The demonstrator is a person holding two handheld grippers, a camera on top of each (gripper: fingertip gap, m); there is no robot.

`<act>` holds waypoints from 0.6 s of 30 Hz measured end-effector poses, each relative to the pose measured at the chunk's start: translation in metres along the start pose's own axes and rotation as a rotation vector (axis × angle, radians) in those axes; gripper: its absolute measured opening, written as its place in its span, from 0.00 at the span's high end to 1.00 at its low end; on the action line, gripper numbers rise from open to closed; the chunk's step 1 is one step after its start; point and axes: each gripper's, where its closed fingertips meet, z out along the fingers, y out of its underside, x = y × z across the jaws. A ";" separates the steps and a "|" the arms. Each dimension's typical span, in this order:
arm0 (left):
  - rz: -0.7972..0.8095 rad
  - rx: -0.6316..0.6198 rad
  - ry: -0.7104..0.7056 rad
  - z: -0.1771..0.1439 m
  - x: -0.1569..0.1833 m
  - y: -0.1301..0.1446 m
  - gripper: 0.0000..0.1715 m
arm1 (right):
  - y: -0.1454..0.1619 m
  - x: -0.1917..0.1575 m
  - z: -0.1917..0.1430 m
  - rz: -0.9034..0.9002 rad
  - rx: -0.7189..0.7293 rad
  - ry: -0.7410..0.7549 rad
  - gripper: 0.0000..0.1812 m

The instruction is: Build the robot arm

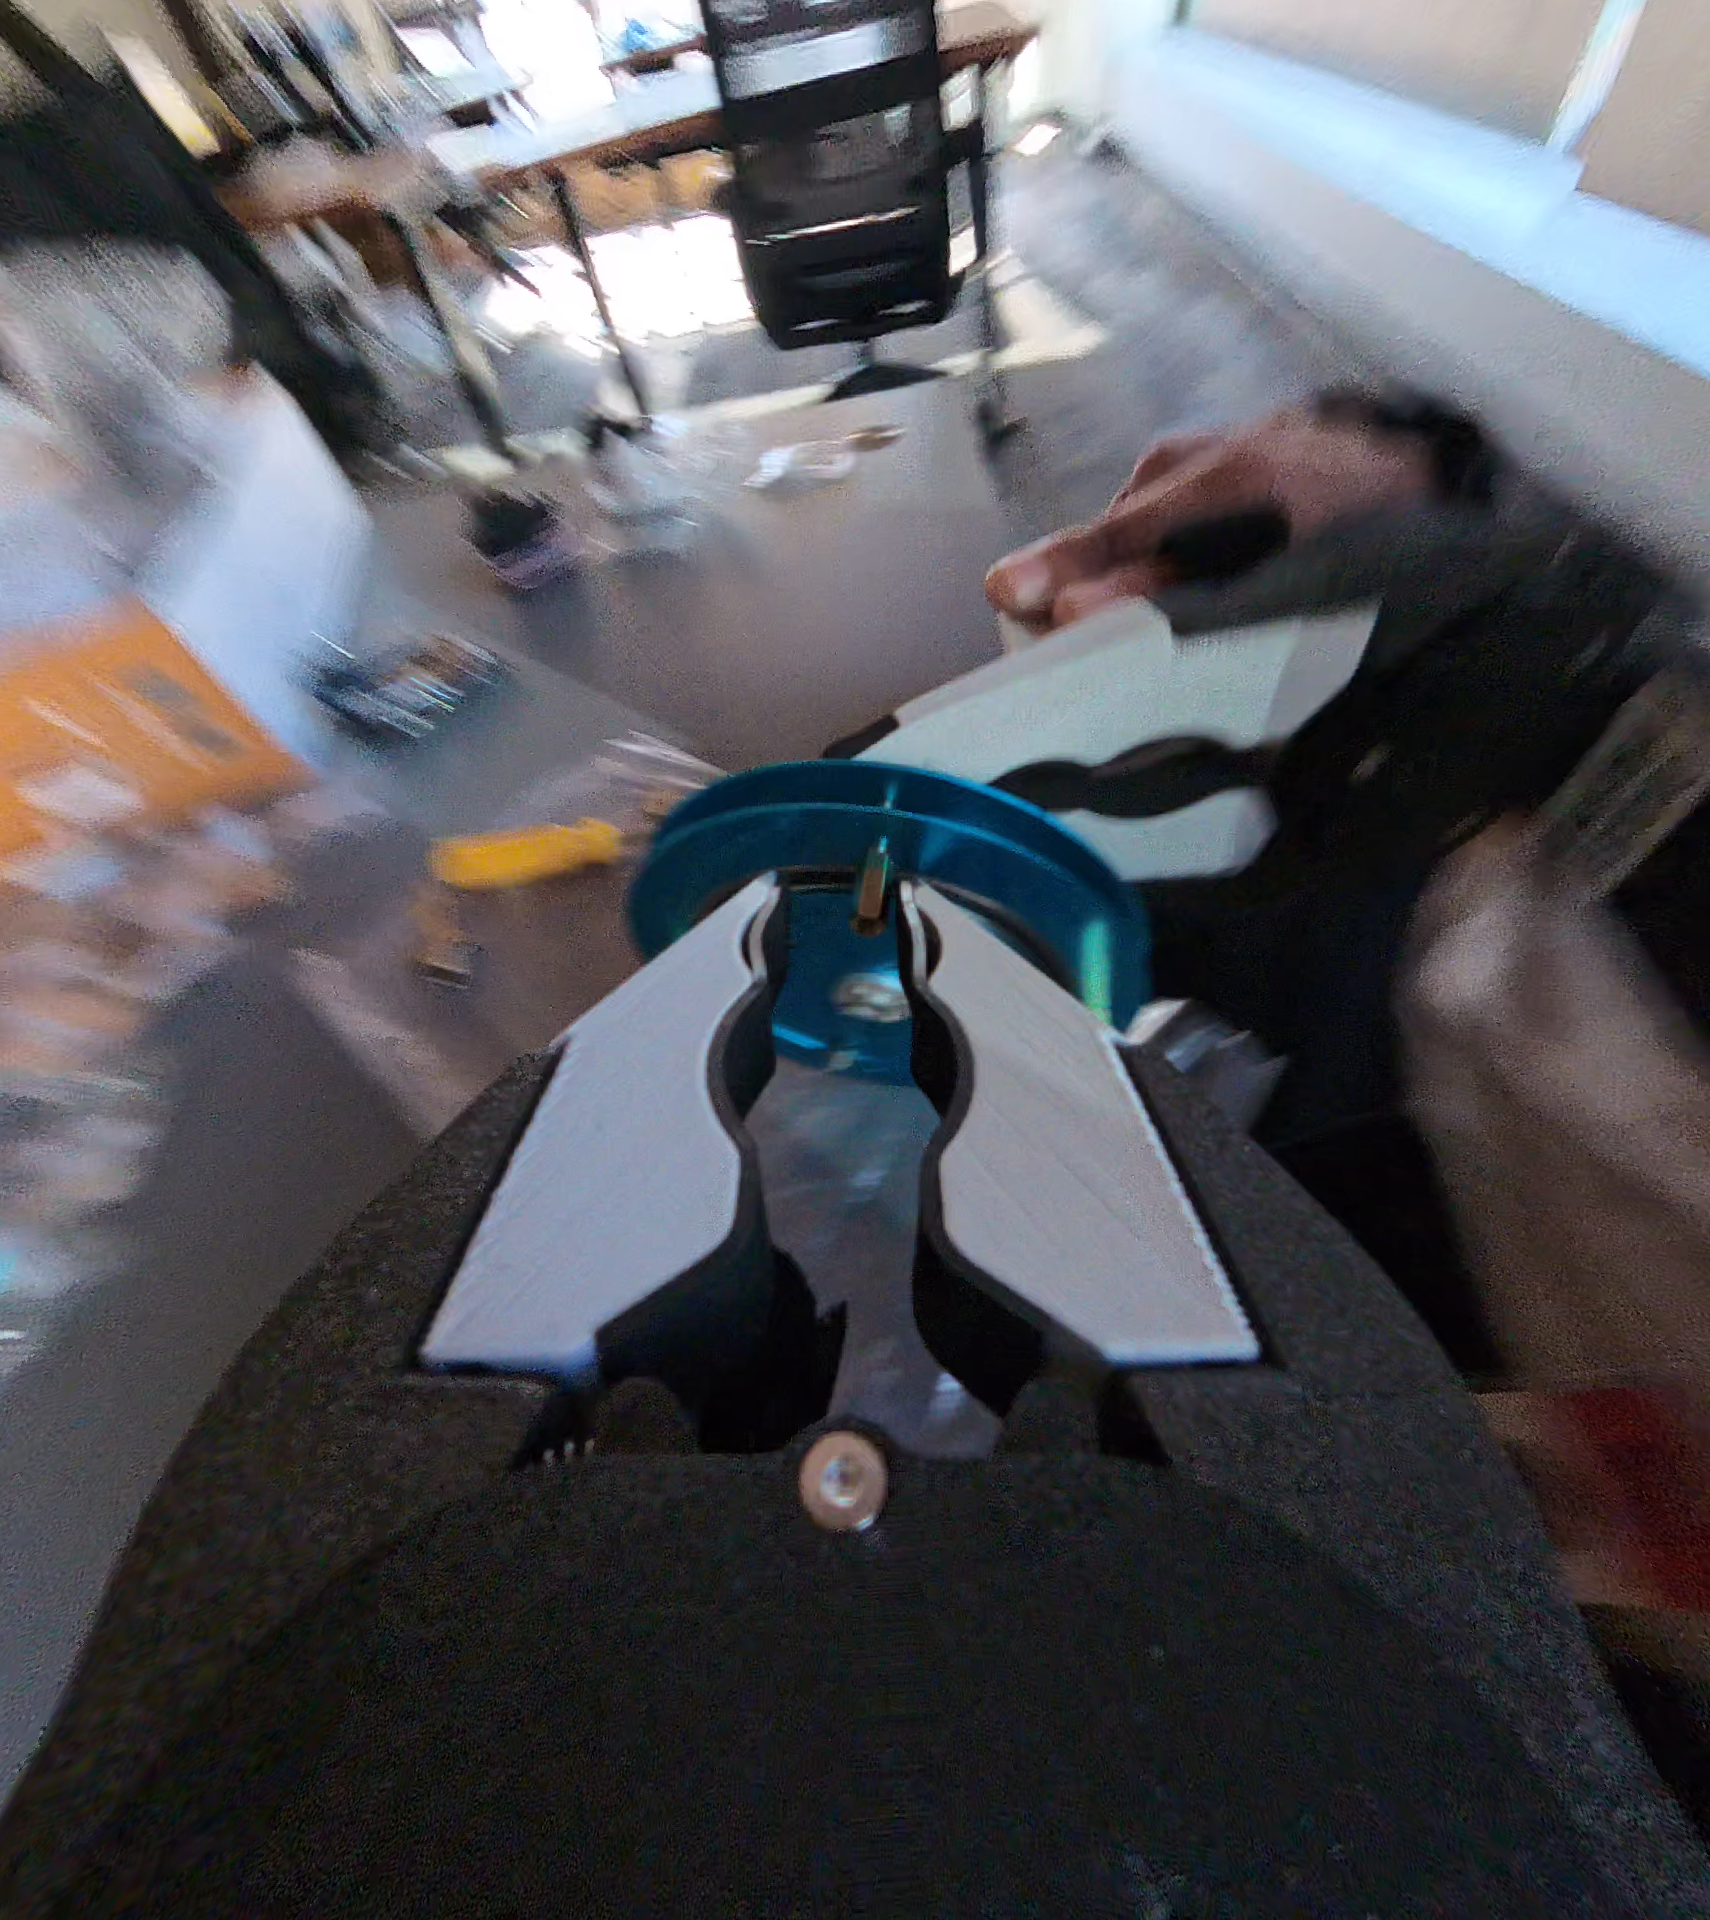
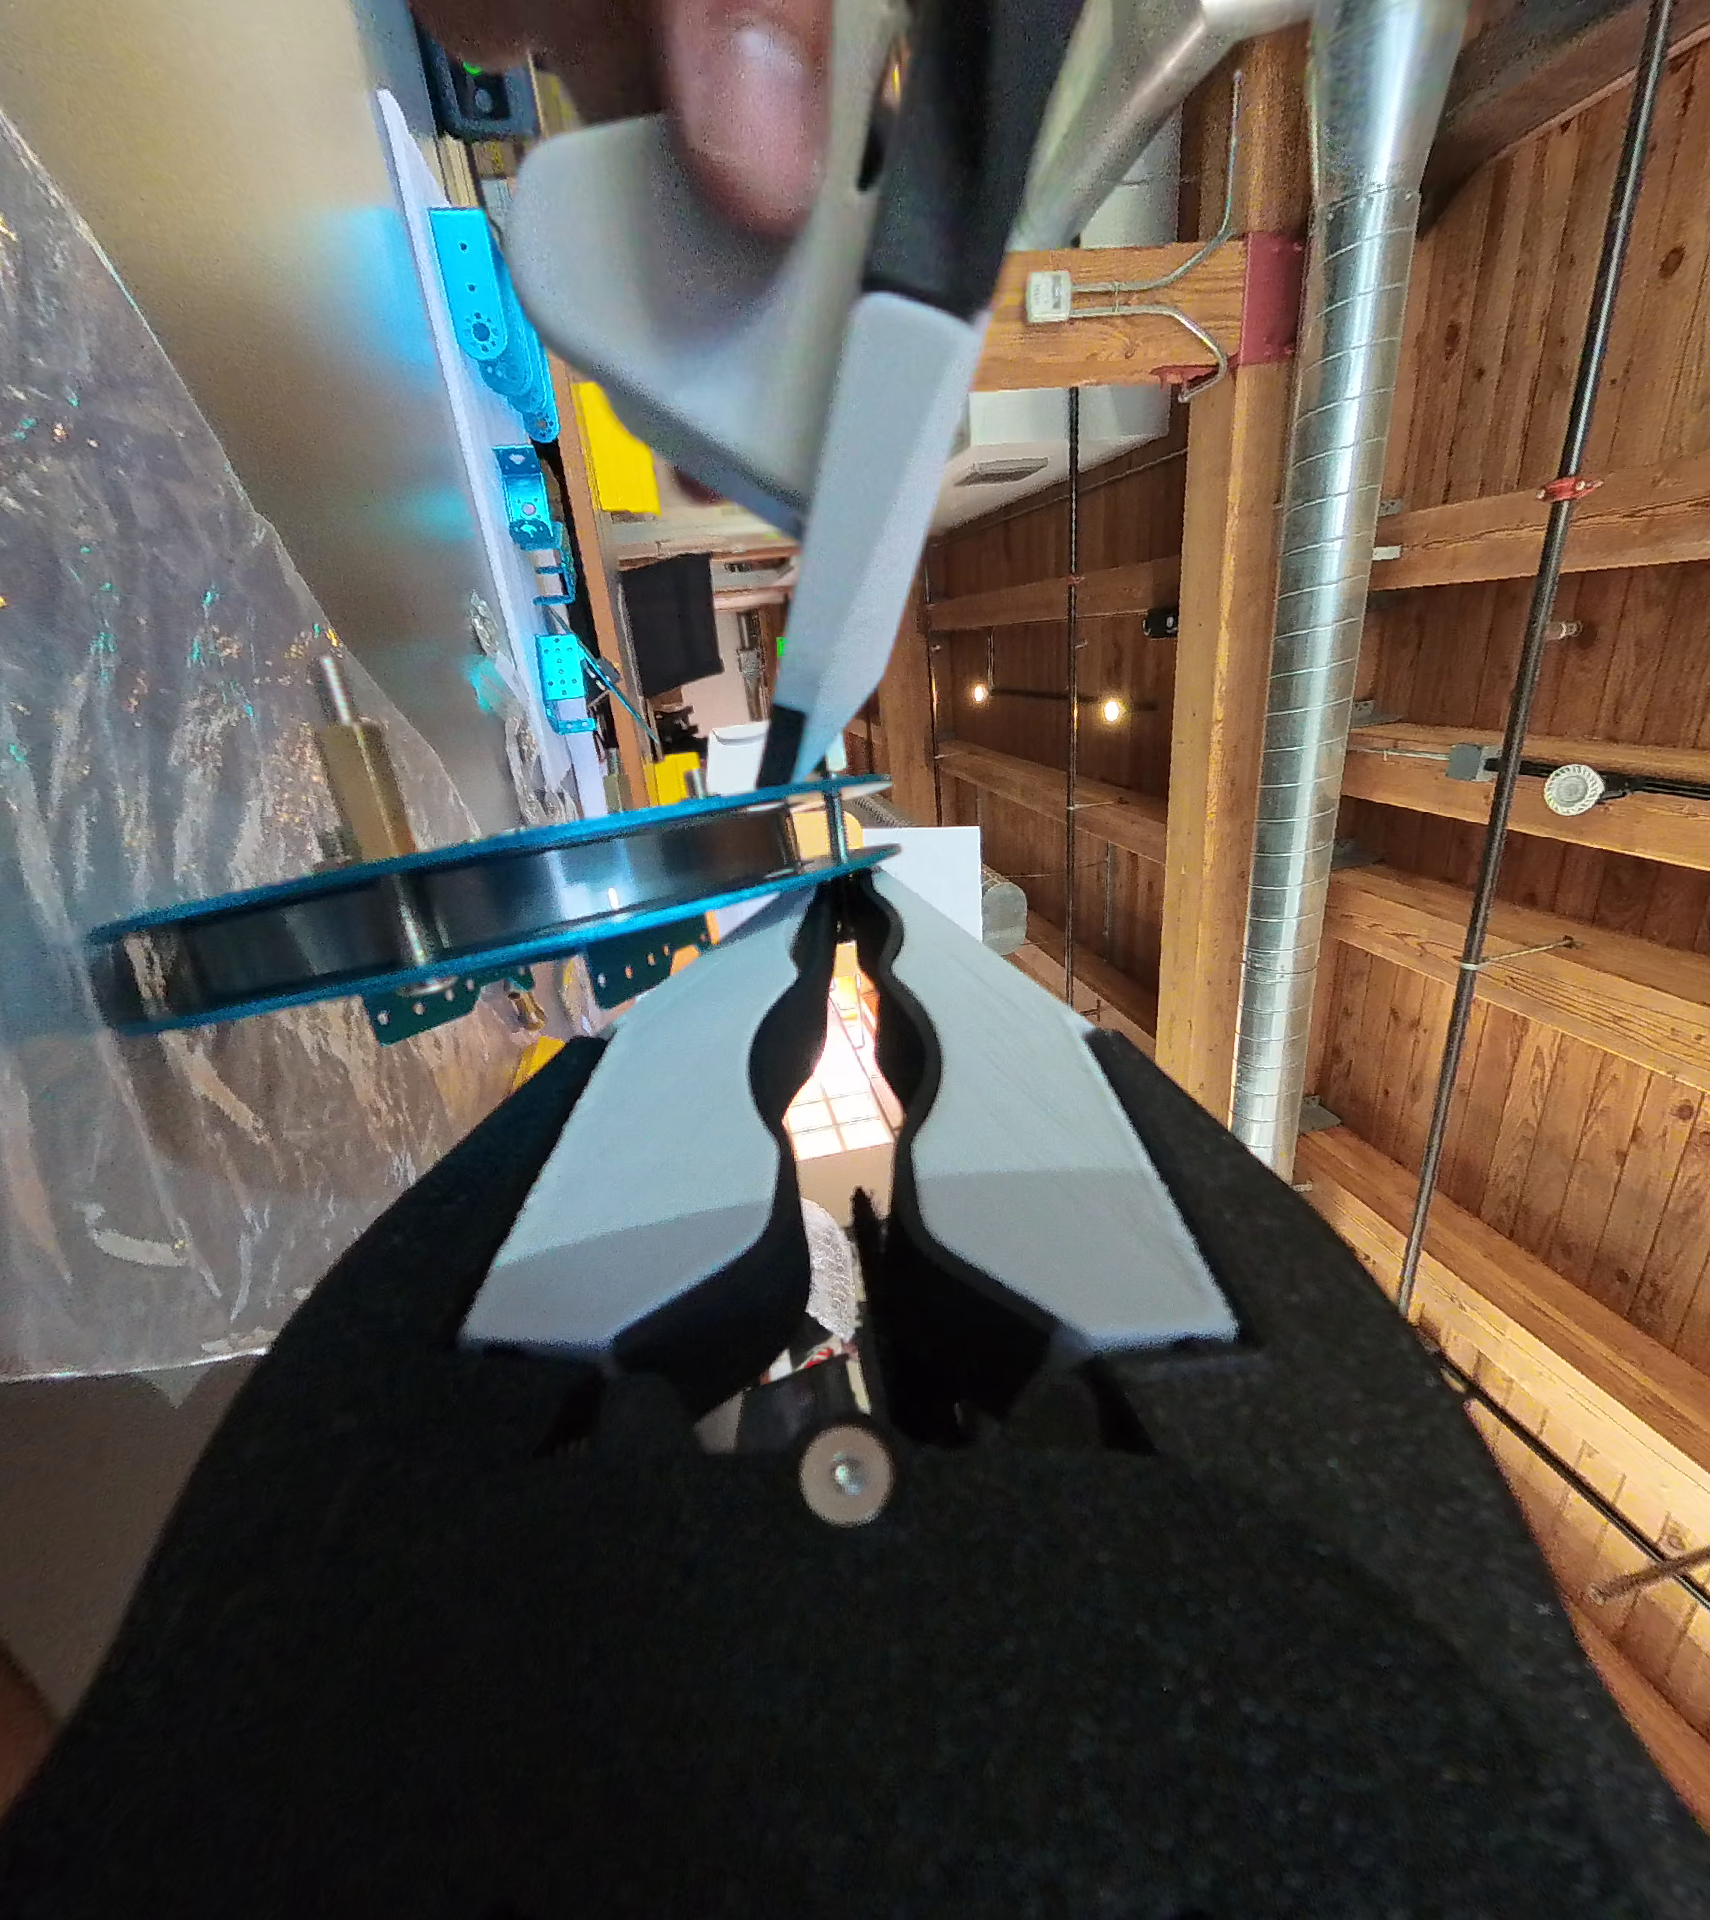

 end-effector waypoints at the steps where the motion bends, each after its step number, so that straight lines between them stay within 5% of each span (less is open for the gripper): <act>1: 0.203 -0.021 -0.105 -0.002 -0.002 -0.001 0.89 | 0.000 0.000 0.000 0.003 0.000 -0.004 0.99; 5: 0.764 -0.131 -0.408 -0.001 -0.002 -0.005 0.97 | 0.002 0.000 0.002 -0.014 -0.020 -0.005 0.99; 8: 0.878 -0.193 -0.480 0.000 -0.002 -0.005 0.97 | 0.003 0.000 0.001 -0.015 -0.021 -0.007 0.99; 11: 0.554 -0.191 -0.338 0.000 0.000 -0.004 0.97 | 0.003 0.000 0.001 -0.010 -0.013 -0.001 0.99; 18: -0.848 -0.074 0.383 -0.006 0.013 -0.007 0.98 | -0.002 0.001 0.001 -0.010 0.014 0.007 0.99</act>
